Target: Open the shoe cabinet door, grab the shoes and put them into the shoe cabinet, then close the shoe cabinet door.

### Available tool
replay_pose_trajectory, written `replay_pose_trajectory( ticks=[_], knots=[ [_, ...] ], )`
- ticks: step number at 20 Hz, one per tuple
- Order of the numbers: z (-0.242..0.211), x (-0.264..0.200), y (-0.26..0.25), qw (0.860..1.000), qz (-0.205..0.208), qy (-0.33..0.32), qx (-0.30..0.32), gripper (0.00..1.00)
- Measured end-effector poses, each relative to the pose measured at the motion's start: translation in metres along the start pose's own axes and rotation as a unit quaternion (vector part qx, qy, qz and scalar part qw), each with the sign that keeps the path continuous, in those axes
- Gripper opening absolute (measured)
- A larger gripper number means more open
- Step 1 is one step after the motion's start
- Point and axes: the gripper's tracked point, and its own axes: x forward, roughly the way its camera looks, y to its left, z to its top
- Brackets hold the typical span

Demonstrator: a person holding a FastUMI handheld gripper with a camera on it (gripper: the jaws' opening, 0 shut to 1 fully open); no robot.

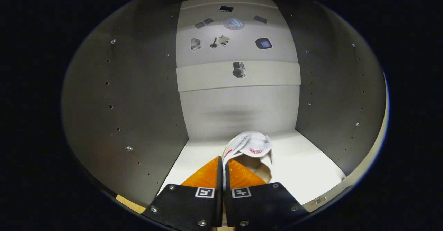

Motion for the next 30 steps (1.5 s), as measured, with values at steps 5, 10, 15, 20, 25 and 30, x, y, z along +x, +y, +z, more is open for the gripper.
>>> replay_pose_trajectory(
  ticks=[5,10,15,20,25,30],
  knots=[
    [-0.002,0.0,0.002,1.0,-0.001,0.012,0.01,0.06],
    [-0.005,0.0,0.006,1.0,-0.002,0.028,0.004,0.12],
    [-0.006,0.0,0.007,0.999,-0.006,0.039,0.009,0.2],
    [-0.007,0.001,0.009,0.999,-0.01,0.038,-0.001,0.27],
    [-0.005,-0.001,0.009,0.999,-0.01,0.035,0.0,0.33],
    [0.008,-0.01,0.005,1.0,-0.01,0.016,0.007,0.41]
  ],
)
